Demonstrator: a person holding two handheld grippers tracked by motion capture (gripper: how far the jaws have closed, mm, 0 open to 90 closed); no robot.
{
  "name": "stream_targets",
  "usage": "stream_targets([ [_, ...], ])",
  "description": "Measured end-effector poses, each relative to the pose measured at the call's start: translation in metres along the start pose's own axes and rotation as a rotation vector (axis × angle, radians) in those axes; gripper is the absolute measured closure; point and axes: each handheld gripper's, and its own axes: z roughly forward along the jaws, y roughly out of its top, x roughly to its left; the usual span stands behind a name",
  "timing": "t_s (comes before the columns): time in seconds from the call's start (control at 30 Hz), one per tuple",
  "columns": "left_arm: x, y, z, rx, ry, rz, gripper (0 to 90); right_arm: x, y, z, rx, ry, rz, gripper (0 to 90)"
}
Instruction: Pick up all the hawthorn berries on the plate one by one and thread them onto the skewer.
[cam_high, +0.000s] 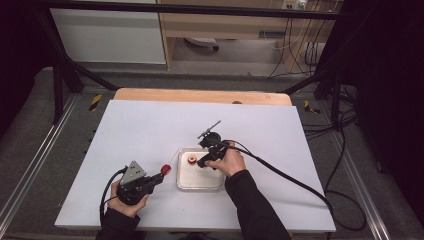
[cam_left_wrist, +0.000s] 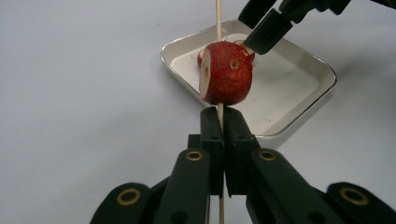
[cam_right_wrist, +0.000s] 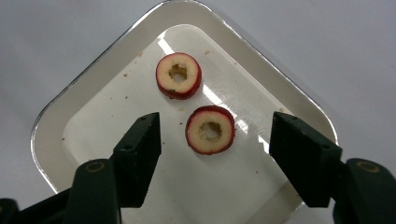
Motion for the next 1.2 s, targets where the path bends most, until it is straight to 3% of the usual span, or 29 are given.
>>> stream_targets([
  [0.3, -0.001, 0.0, 0.001, 0.002, -0.003, 0.002, 87.7, -0.003, 0.006, 0.013, 0.06, -0.008, 0.032, 46.6],
  [0.53, -0.002, 0.0, 0.001, 0.002, -0.005, 0.004, 87.7, -0.003, 0.006, 0.018, 0.067, 0.004, 0.027, 52.1],
  [0.7, -0.002, 0.0, 0.001, 0.002, -0.005, 0.004, 87.7, -0.004, 0.007, 0.02, 0.081, 0.016, 0.058, 60.1],
  [0.87, -0.002, 0.0, 0.001, 0.001, -0.005, 0.003, 87.7, -0.006, 0.007, 0.019, 0.079, 0.016, 0.082, 61.0],
  [0.97, -0.002, 0.001, 0.0, -0.007, -0.003, 0.001, 87.8, -0.005, 0.006, 0.009, 0.018, 0.041, 0.121, 61.2],
  [1.07, -0.003, 0.001, -0.002, -0.018, -0.003, -0.004, 87.7, -0.001, 0.006, -0.008, -0.076, 0.089, 0.166, 61.3],
  [1.2, -0.006, 0.003, -0.006, -0.041, -0.005, -0.003, 87.8, 0.001, -0.001, -0.035, -0.252, 0.181, 0.246, 61.3],
])
